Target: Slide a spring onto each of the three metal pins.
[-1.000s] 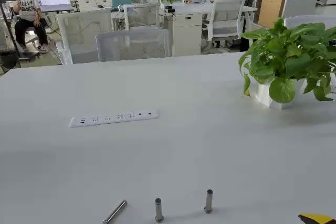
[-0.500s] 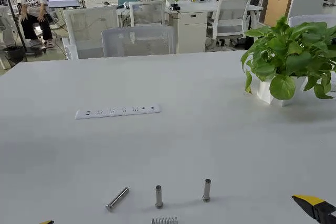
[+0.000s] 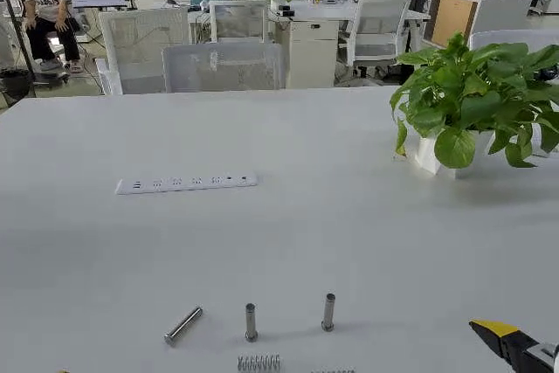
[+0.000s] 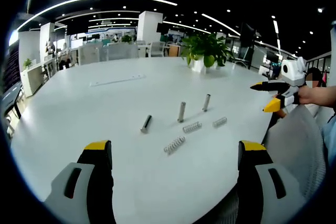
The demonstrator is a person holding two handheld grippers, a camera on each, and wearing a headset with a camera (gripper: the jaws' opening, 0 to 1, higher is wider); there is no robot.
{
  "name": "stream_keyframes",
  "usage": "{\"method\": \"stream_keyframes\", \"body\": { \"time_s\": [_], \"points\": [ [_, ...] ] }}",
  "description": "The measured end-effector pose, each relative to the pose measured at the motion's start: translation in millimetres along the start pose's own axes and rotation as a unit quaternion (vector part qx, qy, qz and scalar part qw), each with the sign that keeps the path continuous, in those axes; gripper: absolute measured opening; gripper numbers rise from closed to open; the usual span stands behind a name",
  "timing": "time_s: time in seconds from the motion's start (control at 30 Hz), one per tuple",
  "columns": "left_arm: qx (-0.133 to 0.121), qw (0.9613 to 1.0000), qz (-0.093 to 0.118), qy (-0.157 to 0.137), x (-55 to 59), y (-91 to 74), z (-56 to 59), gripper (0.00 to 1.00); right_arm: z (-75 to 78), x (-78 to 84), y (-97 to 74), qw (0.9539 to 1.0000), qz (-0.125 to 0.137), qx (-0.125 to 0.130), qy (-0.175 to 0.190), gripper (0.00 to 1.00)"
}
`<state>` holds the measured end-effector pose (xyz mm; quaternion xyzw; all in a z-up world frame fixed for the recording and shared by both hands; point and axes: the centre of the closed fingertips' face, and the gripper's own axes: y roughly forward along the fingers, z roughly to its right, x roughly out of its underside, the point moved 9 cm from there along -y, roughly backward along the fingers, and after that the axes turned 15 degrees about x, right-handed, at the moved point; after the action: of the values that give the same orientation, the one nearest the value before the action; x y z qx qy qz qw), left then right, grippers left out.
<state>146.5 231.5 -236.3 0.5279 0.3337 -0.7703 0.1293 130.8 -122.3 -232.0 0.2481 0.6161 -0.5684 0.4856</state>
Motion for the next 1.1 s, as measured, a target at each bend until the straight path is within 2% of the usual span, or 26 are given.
{"method": "stream_keyframes", "body": {
  "time_s": [0.13,0.3,0.53,0.63,0.73,0.8,0.83,0.9,0.93,1.0,1.1],
  "points": [
    [0.003,1.0000,-0.001,0.004,-2.5,3.3,-4.4,0.99,-0.2,-0.3,0.5,1.0000,-0.002,-0.003,-0.006,0.99],
    [0.010,0.9999,-0.010,0.008,-3.1,8.6,-13.0,0.99,2.6,-4.4,1.0,0.9999,-0.003,-0.013,0.011,0.99],
    [0.015,0.9995,-0.027,0.011,-2.6,16.2,-24.4,0.99,2.7,-6.7,6.3,0.9996,-0.010,-0.025,-0.004,0.99],
    [0.025,0.9994,-0.024,-0.006,-8.2,21.2,-30.2,0.99,2.8,-7.2,7.2,0.9994,-0.011,-0.032,-0.012,0.98],
    [0.025,0.9991,-0.035,-0.003,-13.5,27.0,-38.9,0.98,4.8,-6.7,8.0,0.9992,-0.015,-0.030,-0.023,0.98],
    [0.029,0.9984,-0.048,-0.005,-18.8,30.6,-44.9,0.85,5.6,-6.2,8.2,0.9992,-0.016,-0.029,-0.023,0.98],
    [0.032,0.9983,-0.048,-0.008,-21.1,32.7,-46.7,0.83,6.0,-5.9,8.3,0.9992,-0.017,-0.030,-0.022,0.98],
    [0.039,0.9982,-0.046,-0.007,-25.2,37.8,-50.1,0.89,6.5,-5.5,8.3,0.9992,-0.016,-0.030,-0.021,0.98],
    [0.044,0.9973,-0.059,0.003,-27.5,41.3,-50.6,0.89,6.7,-5.2,8.4,0.9992,-0.017,-0.029,-0.022,0.98],
    [0.050,0.9949,-0.085,0.017,-30.4,47.0,-55.8,0.84,6.5,-4.5,8.5,0.9992,-0.018,-0.029,-0.023,0.98],
    [0.063,0.9918,-0.109,0.020,-35.2,56.8,-59.3,0.81,6.3,-3.9,8.8,0.9991,-0.019,-0.029,-0.025,0.98]
  ]
}}
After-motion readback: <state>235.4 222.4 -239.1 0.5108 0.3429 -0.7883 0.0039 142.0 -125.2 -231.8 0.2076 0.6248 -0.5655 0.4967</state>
